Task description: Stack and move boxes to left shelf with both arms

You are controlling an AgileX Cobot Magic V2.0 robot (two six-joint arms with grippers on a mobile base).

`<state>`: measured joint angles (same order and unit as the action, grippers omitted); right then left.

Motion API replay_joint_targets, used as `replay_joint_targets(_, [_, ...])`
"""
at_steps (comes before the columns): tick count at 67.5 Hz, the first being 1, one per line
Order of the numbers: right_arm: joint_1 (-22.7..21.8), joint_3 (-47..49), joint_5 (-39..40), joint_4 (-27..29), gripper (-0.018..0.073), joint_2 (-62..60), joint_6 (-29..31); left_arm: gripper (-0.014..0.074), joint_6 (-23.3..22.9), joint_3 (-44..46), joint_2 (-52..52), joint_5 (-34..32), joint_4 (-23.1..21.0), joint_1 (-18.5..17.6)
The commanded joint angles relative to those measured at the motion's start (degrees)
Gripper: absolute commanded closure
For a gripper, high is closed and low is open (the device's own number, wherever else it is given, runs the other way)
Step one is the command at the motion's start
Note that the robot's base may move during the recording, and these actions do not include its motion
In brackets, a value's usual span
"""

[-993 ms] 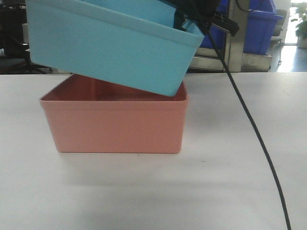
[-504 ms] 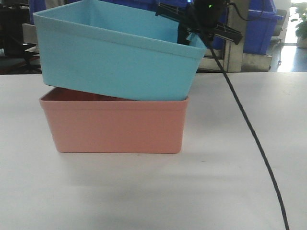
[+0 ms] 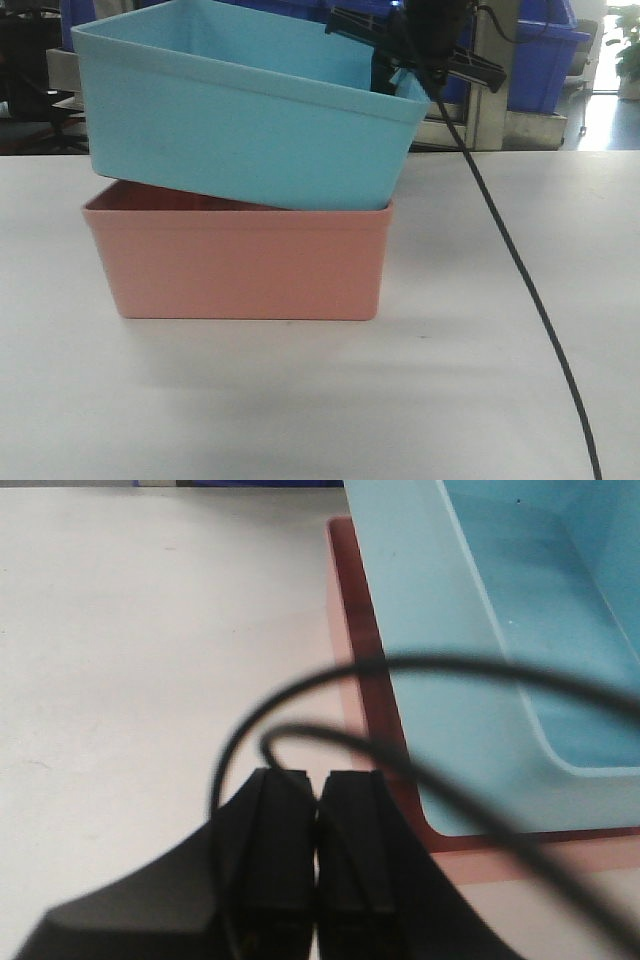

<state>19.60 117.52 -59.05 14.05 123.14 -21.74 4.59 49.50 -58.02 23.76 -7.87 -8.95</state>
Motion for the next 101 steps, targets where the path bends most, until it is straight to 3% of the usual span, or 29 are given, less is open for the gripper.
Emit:
replay_joint_targets(1, [0.0, 2.3, 4.6, 2.4, 0.0503, -4.5, -0.2, 0.0603, 0.0, 1.6, 1.2, -4.5, -0.7, -0.3])
replay_joint_targets(32, [0.0, 2.3, 4.6, 2.4, 0.0481, -4.5, -0.2, 0.0603, 0.0, 1.6, 1.2, -4.5, -0.7, -0.3])
replay_joint_targets(40, [0.0, 2.3, 4.6, 2.4, 0.0374, -4.5, -0.2, 0.0603, 0.0, 1.6, 1.2, -4.5, -0.7, -0.3])
replay_joint_targets(58, [0.0, 2.3, 5.1, 2.4, 0.0036, -4.5, -0.2, 0.0603, 0.0, 1.6, 1.2, -4.5, -0.7, -0.3])
replay_joint_targets(63, [0.0, 2.9, 5.2, 2.4, -0.0001, -4.5, -0.2, 0.0603, 0.0, 1.6, 1.2, -4.5, -0.7, -0.3])
replay_joint_targets(77, [0.0, 9.3, 3.5, 0.8, -0.0004, -4.5, -0.2, 0.0603, 0.0, 1.6, 1.2, -4.5, -0.7, -0.3])
replay_joint_targets(90, [0.0, 16.8, -5.3, -6.3, -0.0003, -5.2, 0.0, 0.0603, 0.0, 1.6, 1.2, -4.5, -0.7, -0.3])
replay_joint_targets(101, [0.0, 17.4, -12.3, -11.2, -0.0001, -6.6, 2.0, 0.0601, 0.0, 1.6, 1.1, -4.5, -0.8, -0.3])
